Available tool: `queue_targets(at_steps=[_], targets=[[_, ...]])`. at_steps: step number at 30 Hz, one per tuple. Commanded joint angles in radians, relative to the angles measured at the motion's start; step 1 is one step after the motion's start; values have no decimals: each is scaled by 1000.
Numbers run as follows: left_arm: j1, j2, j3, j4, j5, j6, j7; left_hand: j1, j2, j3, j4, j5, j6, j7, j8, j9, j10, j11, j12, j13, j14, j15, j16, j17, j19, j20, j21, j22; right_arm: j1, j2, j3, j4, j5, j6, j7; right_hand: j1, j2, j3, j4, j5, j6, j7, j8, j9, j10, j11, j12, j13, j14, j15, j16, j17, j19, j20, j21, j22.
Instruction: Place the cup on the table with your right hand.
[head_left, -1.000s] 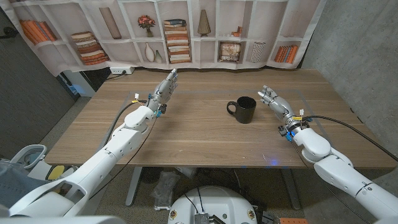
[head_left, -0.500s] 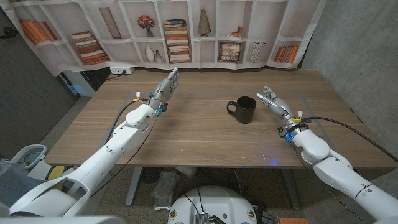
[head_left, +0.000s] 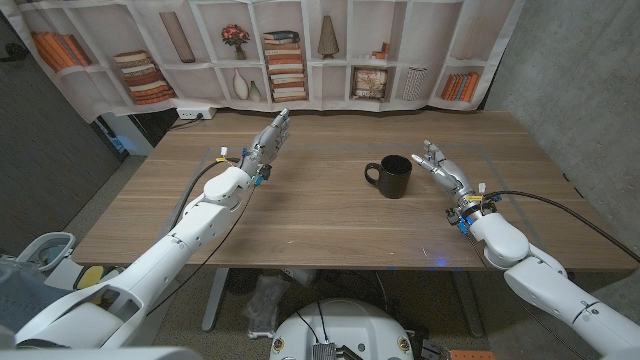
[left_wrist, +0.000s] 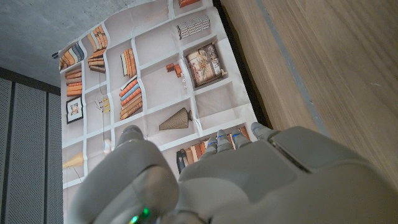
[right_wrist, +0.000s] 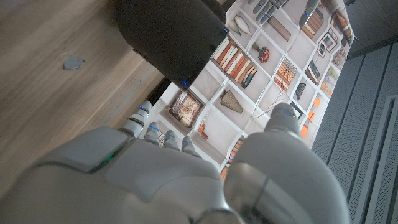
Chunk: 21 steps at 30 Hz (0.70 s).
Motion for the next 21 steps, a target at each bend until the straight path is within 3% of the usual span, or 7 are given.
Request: queue_targets(at_steps=[1, 12, 21], targets=[[-2, -2, 8, -7, 5, 10, 3, 9, 0, -8, 3, 1, 2, -5, 4, 3, -3, -4, 5, 3, -20, 0, 3, 6, -33, -30, 3, 3, -21, 7, -1, -12, -71, 2, -59, 2, -16, -8, -2, 7, -128, 4, -1, 3, -63, 7, -2, 2, -10, 5, 3, 2, 5, 3, -7, 2], [-16, -6, 17, 2, 10, 17, -5, 10, 1, -9, 3, 0, 3, -6, 4, 3, -3, -5, 4, 3, -21, -1, 3, 6, -35, -28, 2, 3, -25, 26, -5, -5, -134, 4, -111, 14, -21, -17, -5, 12, -153, 8, 4, 4, -97, 17, -2, 3, -22, 7, 2, 1, 12, 8, -12, 2], [-25, -9, 19, 8, 10, 17, -12, 10, 2, -11, 3, -1, 5, -6, 4, 3, -3, -5, 4, 3, -22, 0, 2, 6, -36, -26, 3, 3, -24, 22, -16, -27, -188, -45, -141, 22, -20, -20, -6, 16, -163, 9, 8, 4, -106, 16, 2, 3, -26, 6, 3, 1, 19, 10, -14, 2]])
